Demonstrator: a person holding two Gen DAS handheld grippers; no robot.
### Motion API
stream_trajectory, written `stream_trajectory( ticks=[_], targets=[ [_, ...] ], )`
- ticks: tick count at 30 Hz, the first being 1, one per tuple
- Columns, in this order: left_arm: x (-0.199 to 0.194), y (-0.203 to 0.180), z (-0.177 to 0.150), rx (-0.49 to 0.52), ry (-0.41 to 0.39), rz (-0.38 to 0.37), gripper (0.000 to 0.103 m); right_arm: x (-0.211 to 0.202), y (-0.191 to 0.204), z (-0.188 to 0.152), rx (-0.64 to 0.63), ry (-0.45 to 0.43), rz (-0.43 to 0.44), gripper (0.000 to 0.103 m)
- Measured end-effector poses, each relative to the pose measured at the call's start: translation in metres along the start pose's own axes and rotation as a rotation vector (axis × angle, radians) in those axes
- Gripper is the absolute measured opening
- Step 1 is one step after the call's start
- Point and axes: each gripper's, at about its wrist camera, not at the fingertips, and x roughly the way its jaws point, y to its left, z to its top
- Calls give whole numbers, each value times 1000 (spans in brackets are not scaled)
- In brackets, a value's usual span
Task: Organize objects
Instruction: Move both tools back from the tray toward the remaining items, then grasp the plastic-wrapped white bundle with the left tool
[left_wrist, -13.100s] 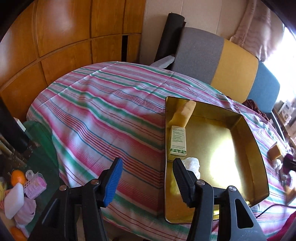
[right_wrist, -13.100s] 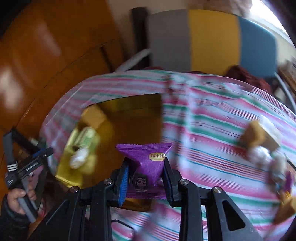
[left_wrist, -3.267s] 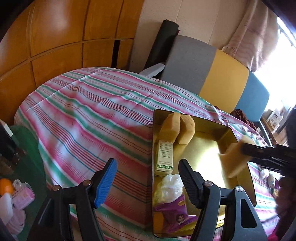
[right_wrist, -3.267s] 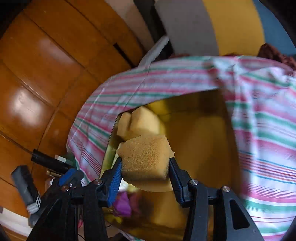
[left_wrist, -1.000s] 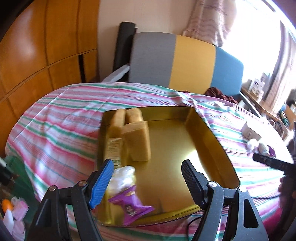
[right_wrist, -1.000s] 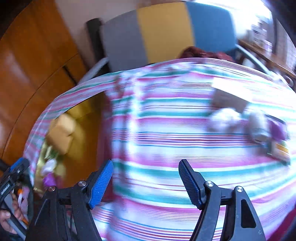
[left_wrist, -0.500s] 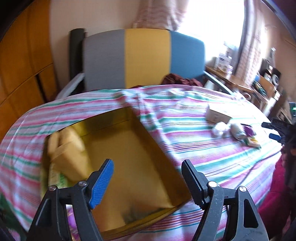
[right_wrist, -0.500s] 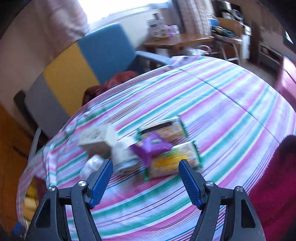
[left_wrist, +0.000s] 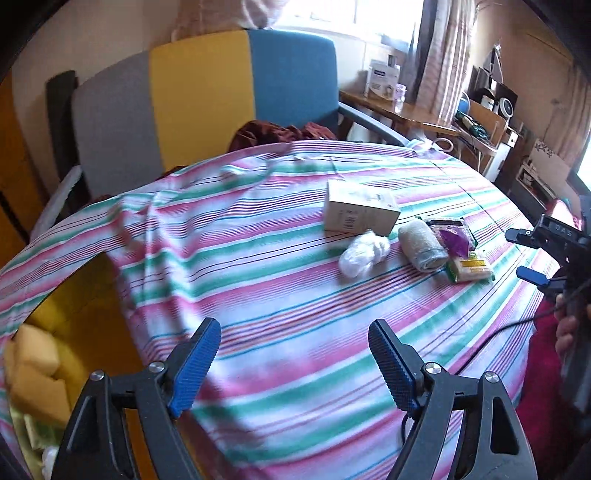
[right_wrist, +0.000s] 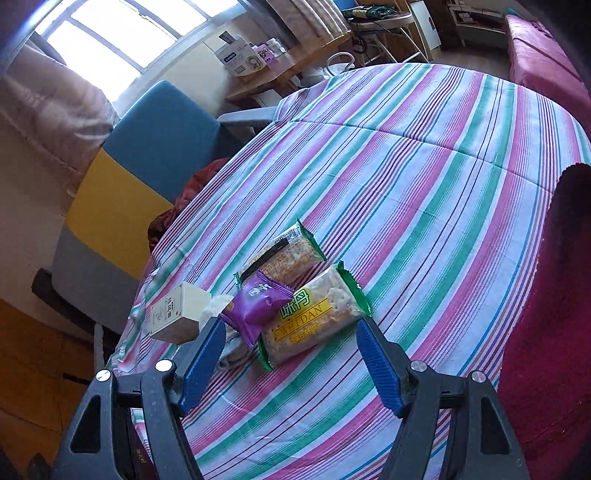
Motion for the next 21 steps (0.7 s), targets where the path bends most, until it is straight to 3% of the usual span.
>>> stream_trajectory(
  ticks=[12, 21],
  targets=[
    [81, -45, 45, 113, 41, -30, 75, 4, -7, 3, 33, 32, 57, 75],
    [132, -65, 69, 127, 57, -59, 74, 13, -3, 0, 25, 79, 75, 75]
  ],
)
